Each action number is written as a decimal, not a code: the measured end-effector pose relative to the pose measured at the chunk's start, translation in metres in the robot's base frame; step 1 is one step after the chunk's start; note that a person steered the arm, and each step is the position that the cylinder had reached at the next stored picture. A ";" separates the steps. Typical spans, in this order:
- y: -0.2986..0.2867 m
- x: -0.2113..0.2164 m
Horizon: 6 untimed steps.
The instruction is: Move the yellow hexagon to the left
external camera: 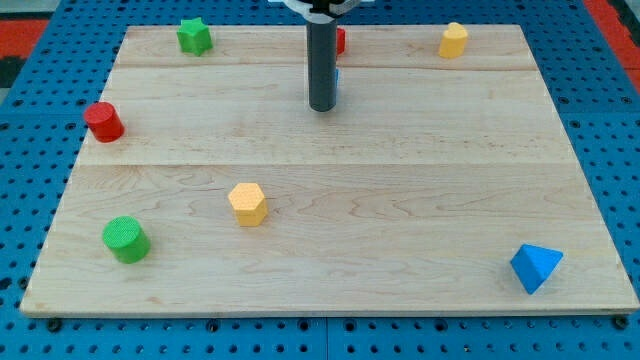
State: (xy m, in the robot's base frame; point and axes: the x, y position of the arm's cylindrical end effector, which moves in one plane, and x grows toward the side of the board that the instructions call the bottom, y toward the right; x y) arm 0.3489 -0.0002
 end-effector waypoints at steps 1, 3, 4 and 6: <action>0.010 0.055; 0.004 0.188; -0.052 0.182; -0.089 0.126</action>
